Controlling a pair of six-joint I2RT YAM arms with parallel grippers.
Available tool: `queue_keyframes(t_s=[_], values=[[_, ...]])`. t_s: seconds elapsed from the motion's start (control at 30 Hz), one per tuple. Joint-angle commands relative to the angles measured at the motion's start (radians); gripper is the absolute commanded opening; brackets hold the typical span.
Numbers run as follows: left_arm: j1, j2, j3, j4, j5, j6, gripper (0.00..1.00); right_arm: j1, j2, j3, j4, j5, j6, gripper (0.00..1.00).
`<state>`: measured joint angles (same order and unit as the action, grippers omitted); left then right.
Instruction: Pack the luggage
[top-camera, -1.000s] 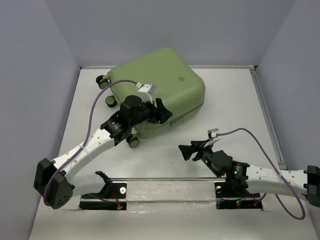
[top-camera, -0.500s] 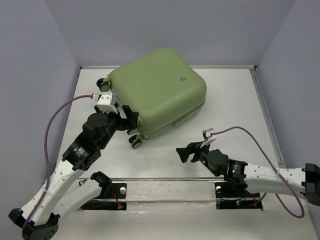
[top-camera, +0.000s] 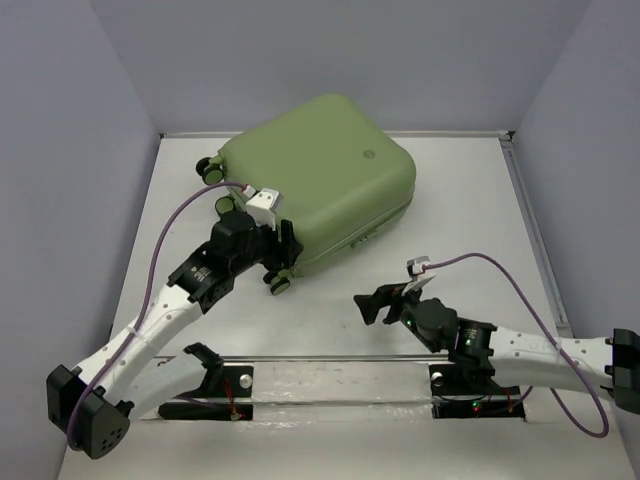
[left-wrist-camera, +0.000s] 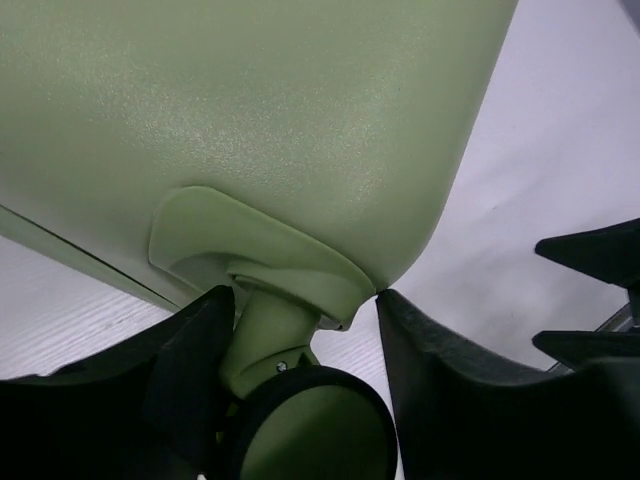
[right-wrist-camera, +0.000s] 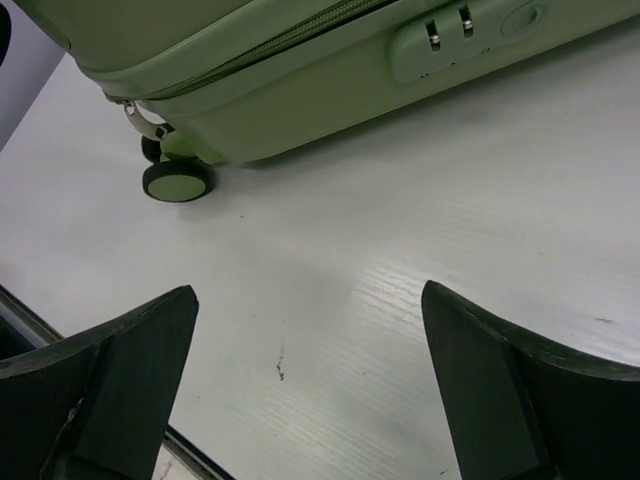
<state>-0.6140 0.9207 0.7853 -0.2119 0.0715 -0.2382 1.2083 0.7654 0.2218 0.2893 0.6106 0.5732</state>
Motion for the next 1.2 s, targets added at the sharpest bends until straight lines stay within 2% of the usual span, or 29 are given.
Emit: queue_keyframes(t_s=[0.0, 0.03, 0.13, 0.17, 0.23, 0.27, 0.33, 0.4, 0.53, 0.67, 0.77, 0.83, 0.97, 1.17], values=[[-0.009, 0.093, -0.023, 0.08, 0.252, -0.021, 0.49, -0.058, 0.002, 0.063, -0.018, 0.006, -0.021, 0.98], [-0.009, 0.115, -0.018, 0.116, 0.305, -0.042, 0.3, -0.105, 0.008, 0.08, -0.025, -0.035, -0.033, 0.94], [-0.026, 0.145, -0.002, 0.222, 0.373, -0.111, 0.13, -0.206, 0.002, 0.103, -0.047, -0.101, -0.05, 0.82], [-0.041, 0.158, 0.009, 0.258, 0.375, -0.13, 0.07, -0.226, -0.005, 0.119, -0.056, -0.127, -0.053, 0.69], [-0.107, 0.19, 0.063, 0.345, 0.361, -0.167, 0.06, -0.265, -0.018, 0.139, -0.088, -0.138, -0.087, 0.59], [-0.136, 0.24, 0.084, 0.373, 0.353, -0.2, 0.06, -0.274, -0.029, 0.155, -0.11, -0.14, -0.098, 0.48], [-0.22, 0.341, 0.175, 0.454, 0.344, -0.233, 0.06, -0.305, -0.035, 0.22, -0.173, -0.143, -0.147, 0.35], [-0.268, 0.417, 0.268, 0.535, 0.349, -0.288, 0.06, -0.328, -0.043, 0.278, -0.222, -0.162, -0.197, 0.32], [-0.332, 0.578, 0.388, 0.646, 0.327, -0.372, 0.06, -0.398, -0.043, 0.3, -0.28, -0.181, -0.217, 0.33], [-0.348, 0.625, 0.427, 0.726, 0.309, -0.43, 0.06, -0.496, -0.041, 0.251, -0.271, -0.285, -0.196, 0.55], [-0.349, 0.635, 0.424, 0.782, 0.3, -0.466, 0.06, -0.578, -0.035, 0.214, -0.237, -0.313, -0.182, 0.56], [-0.354, 0.638, 0.42, 0.815, 0.297, -0.483, 0.06, -0.633, -0.043, 0.189, -0.193, -0.389, -0.177, 0.53], [-0.354, 0.63, 0.399, 0.848, 0.272, -0.496, 0.06, -0.642, -0.052, 0.091, -0.075, -0.538, -0.148, 0.53], [-0.354, 0.623, 0.359, 0.936, 0.267, -0.536, 0.06, -0.642, 0.047, 0.04, 0.088, -0.606, -0.115, 0.54]])
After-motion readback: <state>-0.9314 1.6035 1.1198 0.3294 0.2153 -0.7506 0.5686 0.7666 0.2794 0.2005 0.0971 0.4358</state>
